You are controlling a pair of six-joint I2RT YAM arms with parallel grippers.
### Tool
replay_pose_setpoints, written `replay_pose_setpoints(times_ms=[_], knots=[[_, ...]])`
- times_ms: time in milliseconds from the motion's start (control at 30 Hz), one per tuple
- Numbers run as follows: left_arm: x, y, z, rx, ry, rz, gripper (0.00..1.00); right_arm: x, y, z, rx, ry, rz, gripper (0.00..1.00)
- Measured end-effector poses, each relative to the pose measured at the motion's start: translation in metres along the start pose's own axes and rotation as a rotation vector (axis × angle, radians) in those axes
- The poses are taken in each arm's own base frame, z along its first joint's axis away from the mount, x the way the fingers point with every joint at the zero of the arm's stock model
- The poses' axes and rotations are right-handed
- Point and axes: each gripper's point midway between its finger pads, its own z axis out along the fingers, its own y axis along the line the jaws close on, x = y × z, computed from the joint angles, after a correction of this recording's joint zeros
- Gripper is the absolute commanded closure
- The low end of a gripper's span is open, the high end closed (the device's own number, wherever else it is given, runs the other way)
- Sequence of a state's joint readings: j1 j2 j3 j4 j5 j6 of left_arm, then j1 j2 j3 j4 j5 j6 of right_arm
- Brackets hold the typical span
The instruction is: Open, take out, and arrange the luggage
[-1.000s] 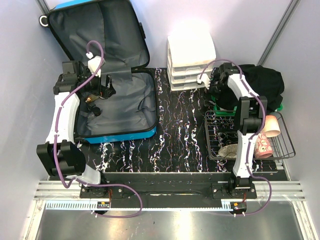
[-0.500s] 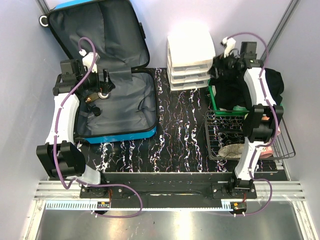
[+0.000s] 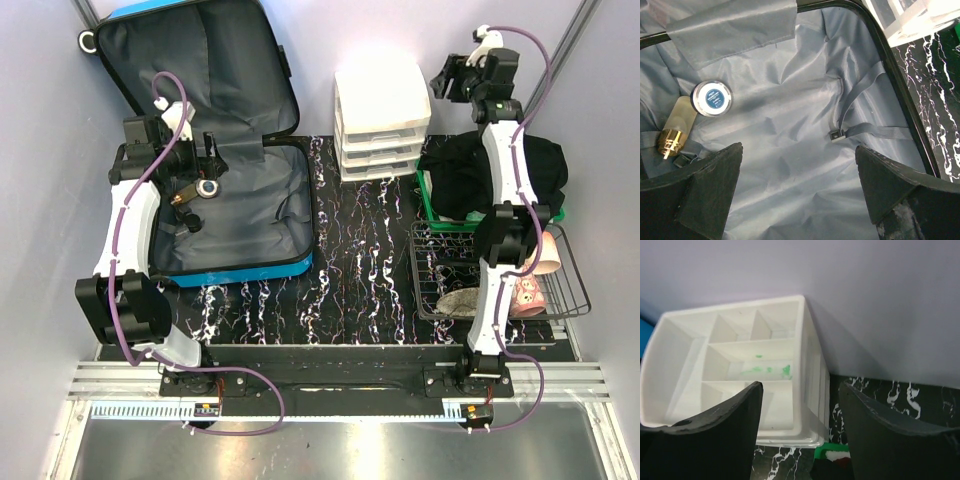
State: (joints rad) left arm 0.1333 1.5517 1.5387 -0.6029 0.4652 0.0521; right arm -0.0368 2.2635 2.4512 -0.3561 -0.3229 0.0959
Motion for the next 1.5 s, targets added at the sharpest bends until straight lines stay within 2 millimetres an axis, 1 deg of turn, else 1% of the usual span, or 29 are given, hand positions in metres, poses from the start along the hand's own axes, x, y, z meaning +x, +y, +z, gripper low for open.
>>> replay_pose_setpoints(times_ms=[100, 167, 267, 367, 500, 600, 733, 767, 833, 867, 933, 967, 1000, 1133, 1233, 1333, 1400, 1500], knots=[[0.0, 0.004, 0.0, -0.019, 0.001, -0.002, 0.01, 0.03, -0.006, 0.011, 0.018, 0.067, 0.036, 0.3], [0.0, 0.007, -0.001, -0.03, 0.0, -0.003, 0.01, 0.046, -0.005, 0.016, 0.016, 0.103, 0.046, 0.3], [0.0, 0.01, -0.001, -0.045, -0.002, -0.005, 0.01, 0.06, -0.001, 0.019, 0.009, 0.136, 0.047, 0.31], [0.0, 0.014, -0.001, -0.061, -0.003, -0.005, 0.01, 0.067, -0.001, 0.02, 0.006, 0.151, 0.039, 0.32], [0.0, 0.017, -0.001, -0.073, -0.003, -0.006, 0.01, 0.082, 0.005, 0.023, -0.005, 0.184, 0.015, 0.35], [0.0, 0.017, -0.001, -0.078, -0.003, -0.006, 0.01, 0.088, 0.013, 0.025, -0.019, 0.197, -0.008, 0.43], [0.0, 0.019, -0.002, -0.084, -0.003, -0.007, 0.01, 0.092, 0.021, 0.027, -0.028, 0.205, -0.048, 0.56], [0.0, 0.019, -0.002, -0.085, -0.003, -0.007, 0.01, 0.093, 0.022, 0.028, -0.03, 0.206, -0.054, 0.64], [0.0, 0.02, -0.002, -0.086, -0.003, -0.008, 0.01, 0.094, 0.024, 0.028, -0.031, 0.207, -0.069, 0.71], [0.0, 0.02, -0.002, -0.086, -0.003, -0.008, 0.01, 0.095, 0.025, 0.028, -0.033, 0.21, -0.069, 0.79], [0.0, 0.02, -0.002, -0.087, -0.003, -0.009, 0.01, 0.097, 0.029, 0.03, -0.034, 0.213, -0.076, 0.87], [0.0, 0.02, -0.002, -0.087, -0.003, -0.01, 0.01, 0.097, 0.031, 0.03, -0.038, 0.213, -0.08, 0.97], [0.0, 0.02, -0.002, -0.087, -0.003, -0.012, 0.01, 0.097, 0.033, 0.031, -0.035, 0.212, -0.084, 1.0], [0.0, 0.02, -0.002, -0.087, -0.003, -0.013, 0.01, 0.1, 0.045, 0.034, -0.037, 0.212, -0.108, 1.0], [0.0, 0.02, -0.002, -0.088, -0.003, -0.014, 0.01, 0.103, 0.057, 0.031, -0.038, 0.216, -0.118, 1.0], [0.001, 0.02, -0.002, -0.09, -0.002, -0.016, 0.01, 0.105, 0.062, 0.02, -0.016, 0.232, -0.118, 1.0], [0.002, 0.021, -0.001, -0.091, 0.0, -0.017, 0.01, 0.107, 0.065, 0.009, 0.002, 0.251, -0.106, 1.0], [0.004, 0.022, -0.001, -0.095, 0.005, -0.019, 0.01, 0.114, 0.067, -0.016, 0.025, 0.287, -0.086, 1.0]])
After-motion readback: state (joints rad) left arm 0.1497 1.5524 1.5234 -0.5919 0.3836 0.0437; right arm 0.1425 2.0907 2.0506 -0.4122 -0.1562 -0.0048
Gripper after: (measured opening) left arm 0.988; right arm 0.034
